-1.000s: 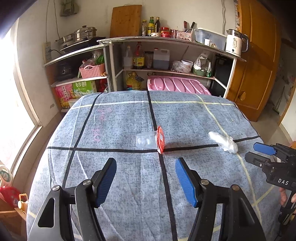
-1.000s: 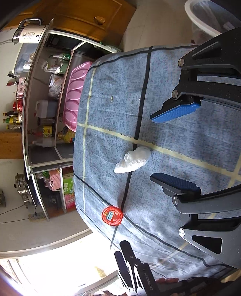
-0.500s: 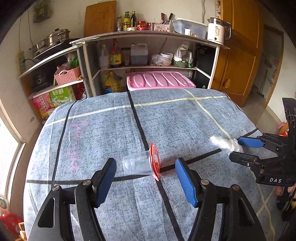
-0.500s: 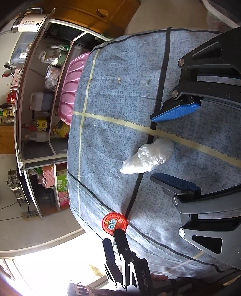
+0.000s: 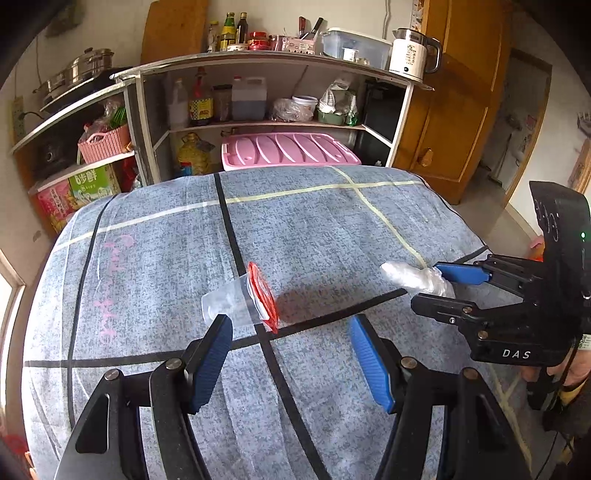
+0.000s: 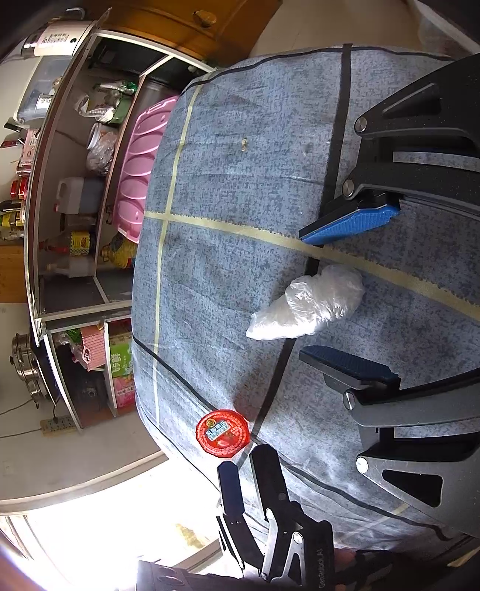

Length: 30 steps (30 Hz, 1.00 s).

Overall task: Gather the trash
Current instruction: 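Grasp the clear red-lidded plastic cup with the left gripper while the right gripper grasps the clear plastic bag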

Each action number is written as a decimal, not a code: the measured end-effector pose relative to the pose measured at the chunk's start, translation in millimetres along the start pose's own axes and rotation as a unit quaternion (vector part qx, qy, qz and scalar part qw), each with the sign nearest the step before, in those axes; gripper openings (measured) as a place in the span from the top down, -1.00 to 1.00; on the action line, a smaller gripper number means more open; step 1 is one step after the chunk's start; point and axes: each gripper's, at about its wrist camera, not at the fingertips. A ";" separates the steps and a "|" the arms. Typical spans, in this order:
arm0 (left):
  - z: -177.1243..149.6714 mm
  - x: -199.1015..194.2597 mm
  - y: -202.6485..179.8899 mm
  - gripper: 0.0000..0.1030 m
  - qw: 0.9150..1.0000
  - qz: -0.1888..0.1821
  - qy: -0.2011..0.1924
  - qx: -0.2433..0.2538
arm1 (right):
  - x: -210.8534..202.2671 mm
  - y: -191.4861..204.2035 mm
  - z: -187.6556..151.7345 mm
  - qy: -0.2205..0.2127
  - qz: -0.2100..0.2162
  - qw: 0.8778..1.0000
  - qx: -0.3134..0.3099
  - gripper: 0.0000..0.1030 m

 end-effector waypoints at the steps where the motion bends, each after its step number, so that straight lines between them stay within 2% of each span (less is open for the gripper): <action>1: 0.8 -3.3 0.6 -0.28 1.000 0.012 -0.011 0.004 | 0.5 0.0 -0.4 0.000 0.000 1.000 0.001 -0.12; 4: 7.4 -2.7 12.7 -0.28 0.999 0.039 -0.019 -0.001 | 1.1 -1.5 -0.6 -0.002 0.007 1.000 0.007 -0.12; 8: 9.7 16.1 32.4 -0.28 1.000 0.017 0.012 -0.019 | 3.9 -1.3 0.4 -0.002 0.016 1.000 0.008 -0.12; 11: 5.5 23.2 28.5 -0.28 1.000 -0.013 0.011 -0.001 | 5.4 -2.1 0.7 -0.001 0.018 1.000 0.011 -0.12; 16: 10.7 34.4 23.0 -0.28 0.999 -0.034 0.016 0.012 | 5.5 -3.6 1.0 -0.001 0.021 1.000 0.013 -0.12; 19: 9.8 37.2 17.3 -0.28 0.999 -0.010 0.020 0.025 | 4.9 -4.0 0.9 -0.001 0.024 1.000 0.014 -0.12; 22: 12.2 26.2 20.6 -0.28 0.999 -0.033 -0.004 0.022 | 3.9 -5.5 0.2 -0.002 0.026 1.000 0.016 -0.12; 25: 20.3 21.9 27.3 -0.28 0.999 -0.024 -0.023 0.012 | 3.8 -5.0 -0.4 -0.002 0.026 0.999 0.017 -0.12; 28: 24.4 30.1 28.0 -0.28 0.999 -0.050 -0.014 0.008 | 3.5 -4.9 -0.8 -0.002 0.027 0.999 0.017 -0.12; 30: 23.6 37.2 24.0 -0.28 0.998 -0.054 0.006 0.017 | 3.1 -5.5 -0.9 -0.003 0.029 0.999 0.019 -0.12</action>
Point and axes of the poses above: each gripper's, at about its wrist camera, not at the fingertips, and x roughly the way its jaws point, y to its left, z to its top, and after that the axes turned 9 degrees about z, right-handed
